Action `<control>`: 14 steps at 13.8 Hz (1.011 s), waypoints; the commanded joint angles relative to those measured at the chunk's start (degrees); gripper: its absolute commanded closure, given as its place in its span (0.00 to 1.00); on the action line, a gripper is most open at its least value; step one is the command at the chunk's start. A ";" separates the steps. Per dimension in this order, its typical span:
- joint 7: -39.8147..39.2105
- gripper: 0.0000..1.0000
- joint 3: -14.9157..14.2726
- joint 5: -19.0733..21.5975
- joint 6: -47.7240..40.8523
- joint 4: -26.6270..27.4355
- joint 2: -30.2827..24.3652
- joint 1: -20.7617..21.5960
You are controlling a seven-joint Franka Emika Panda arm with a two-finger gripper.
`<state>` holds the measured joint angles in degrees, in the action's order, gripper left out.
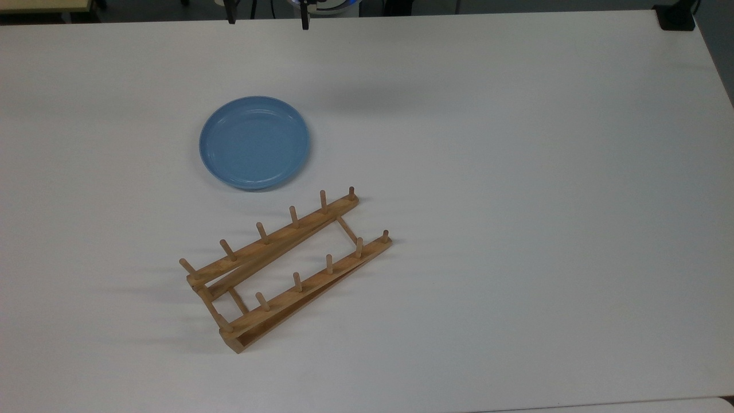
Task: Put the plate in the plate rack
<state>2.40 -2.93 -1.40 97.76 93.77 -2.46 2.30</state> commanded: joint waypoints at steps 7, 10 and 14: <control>0.15 0.00 -0.58 -0.53 0.50 0.89 -0.62 0.78; -0.28 0.00 -0.58 -0.27 0.42 0.89 -0.62 0.69; -11.63 0.00 -0.67 -0.18 -4.82 0.80 -1.06 0.07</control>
<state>1.22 -2.98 -1.40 97.34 93.77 -2.47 2.29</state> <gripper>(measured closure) 0.000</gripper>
